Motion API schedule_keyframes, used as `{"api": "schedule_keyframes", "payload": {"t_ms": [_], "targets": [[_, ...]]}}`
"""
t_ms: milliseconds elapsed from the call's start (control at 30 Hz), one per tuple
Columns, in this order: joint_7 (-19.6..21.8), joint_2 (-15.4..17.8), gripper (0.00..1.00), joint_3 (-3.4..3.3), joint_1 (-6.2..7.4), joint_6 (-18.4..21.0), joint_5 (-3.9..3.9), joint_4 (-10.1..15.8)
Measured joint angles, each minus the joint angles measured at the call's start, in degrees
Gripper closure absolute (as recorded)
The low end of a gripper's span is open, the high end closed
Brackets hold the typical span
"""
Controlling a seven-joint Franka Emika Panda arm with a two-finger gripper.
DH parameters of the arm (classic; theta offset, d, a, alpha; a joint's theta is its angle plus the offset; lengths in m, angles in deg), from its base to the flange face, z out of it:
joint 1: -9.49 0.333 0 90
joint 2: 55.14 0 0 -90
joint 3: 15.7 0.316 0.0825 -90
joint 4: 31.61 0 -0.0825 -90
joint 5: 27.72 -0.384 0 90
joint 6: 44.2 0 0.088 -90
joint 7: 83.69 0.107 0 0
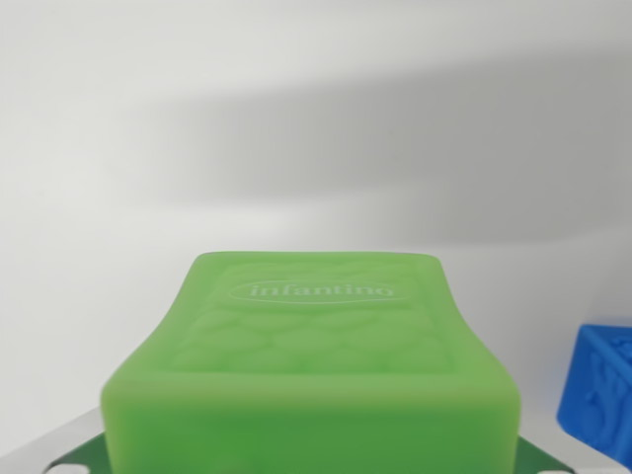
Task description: Stack cube
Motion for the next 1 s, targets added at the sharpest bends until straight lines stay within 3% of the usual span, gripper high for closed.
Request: {"api": "schedule_keyframes", "payload": {"t_ms": [1000], "targets": [[-3.84, 4.88, 1.0, -0.46, -4.61, -1.43, -0.26, 6.44]]}}
